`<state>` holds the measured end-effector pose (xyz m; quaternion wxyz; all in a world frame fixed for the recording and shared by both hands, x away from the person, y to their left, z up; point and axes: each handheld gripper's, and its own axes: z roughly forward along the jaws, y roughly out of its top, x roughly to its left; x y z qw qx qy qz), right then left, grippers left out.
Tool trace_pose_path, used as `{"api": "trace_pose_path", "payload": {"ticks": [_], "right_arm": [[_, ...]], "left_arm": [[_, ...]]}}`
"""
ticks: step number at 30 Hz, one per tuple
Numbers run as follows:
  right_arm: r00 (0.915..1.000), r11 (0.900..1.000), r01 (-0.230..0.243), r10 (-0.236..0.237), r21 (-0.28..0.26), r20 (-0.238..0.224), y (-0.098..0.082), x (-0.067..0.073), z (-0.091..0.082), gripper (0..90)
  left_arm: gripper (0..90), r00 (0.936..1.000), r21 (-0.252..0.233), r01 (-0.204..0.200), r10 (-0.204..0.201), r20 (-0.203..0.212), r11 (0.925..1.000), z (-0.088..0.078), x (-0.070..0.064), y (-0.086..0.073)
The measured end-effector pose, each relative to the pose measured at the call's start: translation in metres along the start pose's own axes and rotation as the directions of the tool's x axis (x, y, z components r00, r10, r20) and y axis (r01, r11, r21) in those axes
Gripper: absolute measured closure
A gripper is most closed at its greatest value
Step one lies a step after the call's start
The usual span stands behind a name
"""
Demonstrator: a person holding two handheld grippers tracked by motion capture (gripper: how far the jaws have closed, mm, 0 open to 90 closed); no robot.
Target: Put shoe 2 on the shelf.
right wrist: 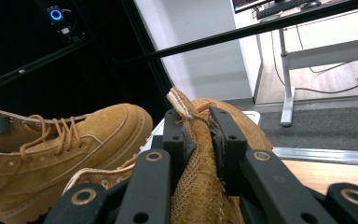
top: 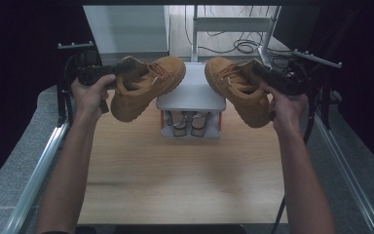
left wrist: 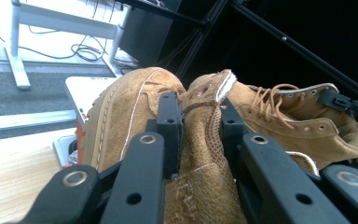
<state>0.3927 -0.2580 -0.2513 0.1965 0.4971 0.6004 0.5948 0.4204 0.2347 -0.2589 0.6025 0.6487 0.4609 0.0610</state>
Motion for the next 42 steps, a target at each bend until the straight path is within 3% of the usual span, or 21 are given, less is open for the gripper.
{"api": "trace_pose_path", "payload": {"ticks": [13, 20, 33, 37, 42], "right_arm": [[0.9999, 1.0, -0.006, 0.006, 0.002, 0.009, -0.001, 0.009, 0.02, 77.3], [0.9998, 1.0, -0.018, 0.019, -0.005, 0.008, -0.001, 0.011, 0.032, 77.3], [0.9981, 0.998, -0.054, 0.055, -0.027, 0.026, 0.002, 0.018, 0.085, 77.4], [0.9958, 0.996, -0.086, 0.087, -0.037, 0.027, 0.001, 0.016, 0.102, 77.4], [0.9954, 0.995, -0.09, 0.091, -0.033, 0.031, 0.0, 0.017, 0.117, 77.4]], "left_arm": [[76.9, 0.9999, 0.017, 0.013, -0.013, 0.001, 0.9998, 0.019, 0.002, 0.0], [76.9, 0.9995, 0.002, 0.03, -0.03, -0.012, 0.9996, 0.03, 0.007, 0.004], [76.7, 0.9936, -0.033, 0.107, -0.108, -0.033, 0.9937, 0.071, 0.024, 0.017], [76.5, 0.9912, -0.042, 0.124, -0.126, -0.042, 0.9914, 0.077, 0.027, 0.02], [76.0, 0.9876, -0.041, 0.148, -0.15, -0.048, 0.9882, 0.084, 0.032, 0.022]]}}
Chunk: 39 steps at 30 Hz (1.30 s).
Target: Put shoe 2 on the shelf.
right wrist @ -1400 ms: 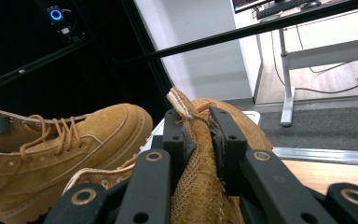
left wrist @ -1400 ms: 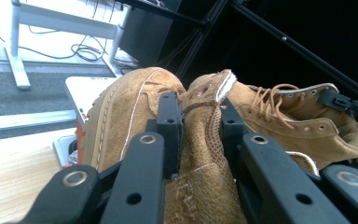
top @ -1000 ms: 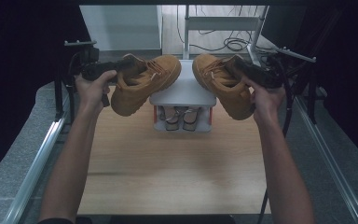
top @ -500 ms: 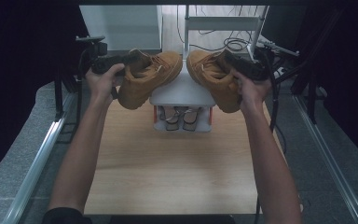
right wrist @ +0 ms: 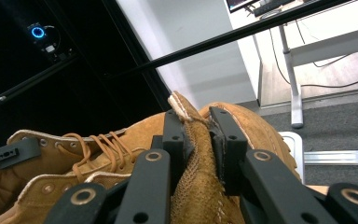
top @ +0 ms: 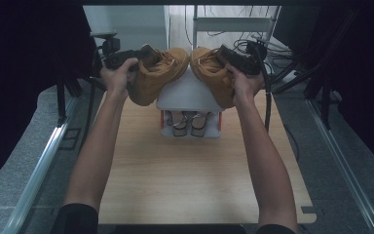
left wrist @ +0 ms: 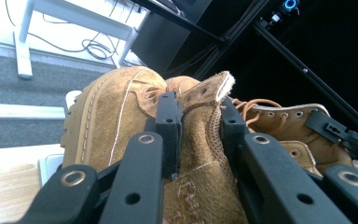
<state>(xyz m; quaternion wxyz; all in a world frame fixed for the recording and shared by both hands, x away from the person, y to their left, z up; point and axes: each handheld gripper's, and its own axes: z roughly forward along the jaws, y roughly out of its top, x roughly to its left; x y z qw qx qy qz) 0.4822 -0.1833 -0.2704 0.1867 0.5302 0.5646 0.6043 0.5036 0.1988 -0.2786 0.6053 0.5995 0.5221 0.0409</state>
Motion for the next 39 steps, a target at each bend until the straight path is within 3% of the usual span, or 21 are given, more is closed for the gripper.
{"api": "trace_pose_path", "payload": {"ticks": [3, 7, 9, 11, 16, 21, 24, 26, 30, 35, 39], "right_arm": [[0.9998, 1.0, -0.021, 0.021, -0.001, 0.002, -0.002, -0.002, 0.005, 77.4], [0.9995, 0.999, -0.03, 0.03, 0.011, 0.012, -0.007, -0.005, 0.013, 77.2], [0.9994, 0.999, -0.032, 0.031, 0.028, 0.013, -0.012, -0.007, 0.018, 76.7], [0.9988, 0.999, -0.047, 0.046, 0.023, 0.014, -0.015, -0.012, 0.019, 75.3], [0.9999, 0.999, -0.011, 0.011, 0.041, 0.0, -0.014, -0.018, 0.017, 70.5], [1.0, 0.999, 0.004, -0.003, 0.042, -0.003, -0.014, -0.02, 0.017, 69.4], [1.0, 0.999, -0.003, 0.003, 0.05, 0.002, -0.013, -0.023, 0.016, 72.8], [0.9993, 0.998, -0.036, 0.035, 0.05, 0.008, -0.012, -0.024, 0.017, 74.3], [0.998, 0.997, -0.062, 0.062, 0.044, 0.009, -0.013, -0.018, 0.018, 75.1], [0.9971, 0.996, -0.072, 0.07, 0.049, 0.028, -0.015, -0.014, 0.016, 74.8], [0.9982, 0.998, -0.031, 0.028, 0.056, 0.054, -0.014, -0.019, 0.014, 73.5]], "left_arm": [[75.8, 1.0, 0.006, -0.001, 0.001, -0.001, 1.0, 0.004, 0.002, 0.0], [75.1, 0.9988, 0.034, 0.047, -0.047, 0.015, 0.9983, 0.015, 0.01, -0.003], [74.9, 0.999, 0.056, 0.045, -0.045, 0.003, 0.9974, 0.02, 0.013, -0.006], [74.5, 0.9984, 0.052, 0.053, -0.054, 0.018, 0.9972, 0.021, 0.018, -0.008], [70.6, 0.997, 0.068, 0.053, -0.057, 0.052, 0.9962, 0.019, 0.027, -0.008], [69.3, 0.9981, 0.072, 0.054, -0.056, 0.025, 0.996, 0.016, 0.034, -0.007], [71.7, 0.997, 0.072, 0.073, -0.074, 0.021, 0.9948, 0.017, 0.033, -0.007], [72.7, 0.9959, 0.07, 0.086, -0.088, 0.021, 0.9938, 0.018, 0.029, -0.007], [73.0, 0.992, 0.061, 0.122, -0.123, 0.028, 0.9907, 0.021, 0.022, -0.009], [72.5, 0.9898, 0.067, 0.139, -0.141, 0.024, 0.9881, 0.023, 0.022, -0.016], [69.5, 0.992, 0.072, 0.119, -0.122, 0.034, 0.9902, 0.021, 0.025, -0.015]]}}
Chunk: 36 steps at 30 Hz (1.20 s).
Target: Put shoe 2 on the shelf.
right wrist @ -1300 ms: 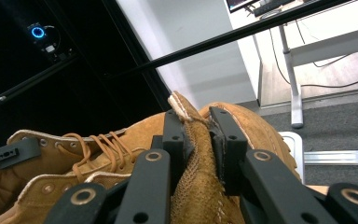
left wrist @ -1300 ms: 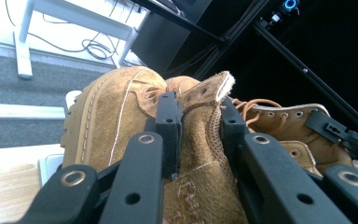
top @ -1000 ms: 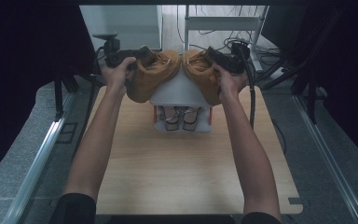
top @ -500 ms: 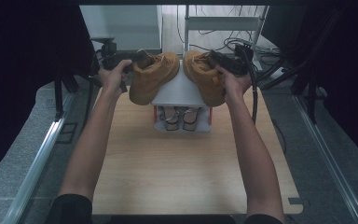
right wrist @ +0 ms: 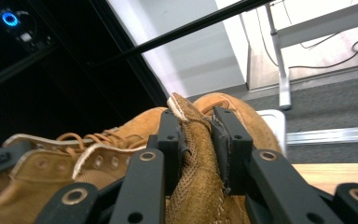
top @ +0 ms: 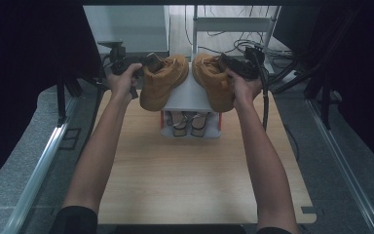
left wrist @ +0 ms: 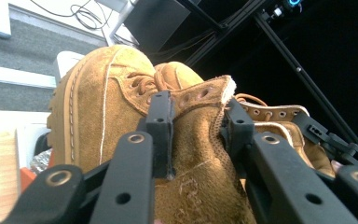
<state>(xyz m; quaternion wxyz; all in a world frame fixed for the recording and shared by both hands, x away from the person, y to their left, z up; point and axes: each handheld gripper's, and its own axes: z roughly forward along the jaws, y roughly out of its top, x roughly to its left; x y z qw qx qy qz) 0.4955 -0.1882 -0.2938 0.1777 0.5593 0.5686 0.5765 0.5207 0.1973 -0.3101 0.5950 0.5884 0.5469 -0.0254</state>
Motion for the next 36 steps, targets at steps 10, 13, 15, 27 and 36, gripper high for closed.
{"api": "trace_pose_path", "payload": {"ticks": [10, 13, 15, 27, 36], "right_arm": [[0.9945, 0.995, 0.104, -0.104, 0.002, -0.017, 0.003, -0.009, -0.004, 58.6], [0.9882, 0.989, 0.15, -0.151, -0.009, -0.028, 0.005, -0.004, -0.009, 54.0], [0.9848, 0.985, 0.172, -0.172, -0.006, -0.023, 0.005, -0.002, -0.011, 52.0], [0.9723, 0.974, 0.223, -0.224, -0.027, -0.066, 0.009, 0.002, -0.047, 52.8], [0.9676, 0.968, 0.251, -0.251, -0.005, -0.03, -0.005, -0.014, -0.073, 64.1]], "left_arm": [[50.9, 0.9946, 0.019, -0.101, 0.102, -0.019, 0.9947, -0.001, -0.008, 0.006], [47.2, 0.9891, 0.02, -0.143, 0.143, -0.035, 0.9896, -0.004, -0.013, 0.006], [45.7, 0.984, 0.021, -0.172, 0.173, -0.043, 0.9849, -0.007, -0.016, 0.006], [48.8, 0.9545, -0.024, -0.29, 0.287, -0.08, 0.9567, -0.05, -0.036, 0.002], [65.6, 0.9369, -0.017, -0.324, 0.318, -0.146, 0.946, -0.079, -0.029, -0.011]]}}
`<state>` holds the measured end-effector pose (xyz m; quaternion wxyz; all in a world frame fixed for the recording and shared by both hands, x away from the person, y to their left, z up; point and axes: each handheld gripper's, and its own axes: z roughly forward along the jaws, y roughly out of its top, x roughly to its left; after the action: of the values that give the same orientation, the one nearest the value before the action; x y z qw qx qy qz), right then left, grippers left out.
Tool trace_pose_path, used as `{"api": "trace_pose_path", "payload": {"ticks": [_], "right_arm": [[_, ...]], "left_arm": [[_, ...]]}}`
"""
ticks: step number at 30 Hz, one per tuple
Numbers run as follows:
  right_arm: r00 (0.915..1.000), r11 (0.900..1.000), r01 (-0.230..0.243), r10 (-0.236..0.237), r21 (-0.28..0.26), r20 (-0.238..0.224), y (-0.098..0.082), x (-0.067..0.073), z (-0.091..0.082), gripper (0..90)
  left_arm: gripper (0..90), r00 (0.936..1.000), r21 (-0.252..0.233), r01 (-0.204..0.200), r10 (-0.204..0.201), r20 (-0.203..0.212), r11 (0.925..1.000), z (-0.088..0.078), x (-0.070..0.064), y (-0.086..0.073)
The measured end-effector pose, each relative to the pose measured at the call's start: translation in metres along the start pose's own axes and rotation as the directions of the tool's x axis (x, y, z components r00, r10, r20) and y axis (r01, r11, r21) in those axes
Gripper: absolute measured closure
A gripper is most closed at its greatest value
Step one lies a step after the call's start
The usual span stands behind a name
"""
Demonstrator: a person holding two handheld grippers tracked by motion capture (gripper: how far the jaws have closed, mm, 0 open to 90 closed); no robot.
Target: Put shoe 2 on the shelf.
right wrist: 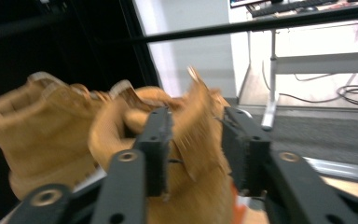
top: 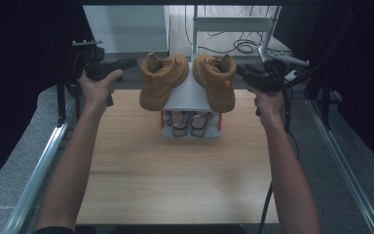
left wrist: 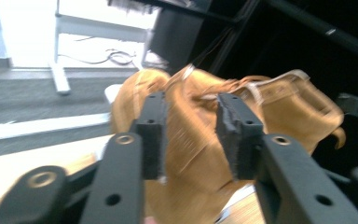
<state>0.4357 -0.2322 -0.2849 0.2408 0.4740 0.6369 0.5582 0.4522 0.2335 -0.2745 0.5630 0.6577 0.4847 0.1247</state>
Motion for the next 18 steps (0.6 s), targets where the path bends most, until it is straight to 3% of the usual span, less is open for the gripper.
{"api": "trace_pose_path", "payload": {"ticks": [5, 10, 18], "right_arm": [[0.9996, 0.998, 0.028, -0.028, 0.051, 0.004, -0.015, -0.012, -0.009, 78.2], [0.9985, 0.994, 0.046, -0.049, 0.094, 0.023, -0.029, -0.021, -0.008, 88.9], [0.9972, 0.987, 0.05, -0.058, 0.153, 0.047, -0.052, -0.03, 0.01, 89.2]], "left_arm": [[81.2, 0.9997, 0.036, -0.026, 0.026, -0.002, 0.999, -0.005, 0.009, -0.015], [87.4, 0.9998, 0.07, -0.016, 0.017, -0.011, 0.9974, -0.001, 0.019, -0.032], [90.0, 0.9995, 0.124, 0.004, 0.0, -0.032, 0.9923, 0.017, 0.037, -0.057]]}}
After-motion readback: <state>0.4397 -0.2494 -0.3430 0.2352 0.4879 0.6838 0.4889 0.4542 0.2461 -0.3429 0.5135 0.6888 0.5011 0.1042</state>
